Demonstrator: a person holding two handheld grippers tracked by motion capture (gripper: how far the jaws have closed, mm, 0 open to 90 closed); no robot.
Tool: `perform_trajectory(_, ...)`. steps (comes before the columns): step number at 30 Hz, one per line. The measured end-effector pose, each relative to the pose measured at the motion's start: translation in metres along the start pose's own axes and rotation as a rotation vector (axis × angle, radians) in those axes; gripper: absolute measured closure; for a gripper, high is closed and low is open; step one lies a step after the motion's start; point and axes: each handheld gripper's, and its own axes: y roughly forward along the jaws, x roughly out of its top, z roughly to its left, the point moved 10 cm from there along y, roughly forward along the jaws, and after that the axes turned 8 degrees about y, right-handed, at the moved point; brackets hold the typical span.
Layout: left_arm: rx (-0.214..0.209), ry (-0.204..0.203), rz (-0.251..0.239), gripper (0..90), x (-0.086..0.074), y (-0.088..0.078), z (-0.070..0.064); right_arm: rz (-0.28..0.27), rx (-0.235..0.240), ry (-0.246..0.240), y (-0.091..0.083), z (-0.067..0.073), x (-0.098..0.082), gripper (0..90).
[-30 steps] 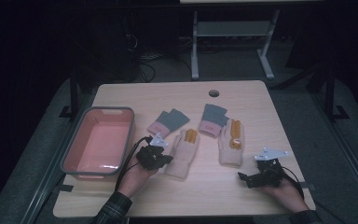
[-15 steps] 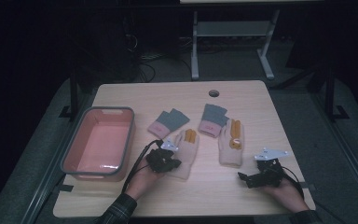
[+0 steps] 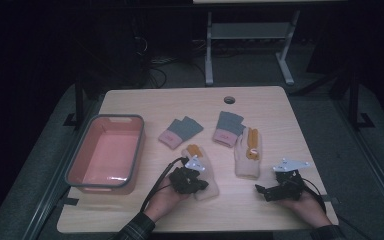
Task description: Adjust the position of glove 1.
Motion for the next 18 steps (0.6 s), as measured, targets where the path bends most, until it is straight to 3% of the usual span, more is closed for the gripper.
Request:
perform_trajectory(10,-0.049,0.052,-0.019,89.5,0.018,0.018,-0.03,0.001,0.0,0.002,0.0,0.0,0.0,1.5)
perform_trajectory(12,-0.048,0.068,-0.017,89.5,0.018,0.017,-0.029,0.0,0.001,0.0,0.0,0.0,0.0,1.6)
perform_trajectory(18,-0.004,0.033,-0.061,89.4,0.017,-0.004,-0.018,0.002,0.001,0.003,0.0,0.0,0.0,1.5)
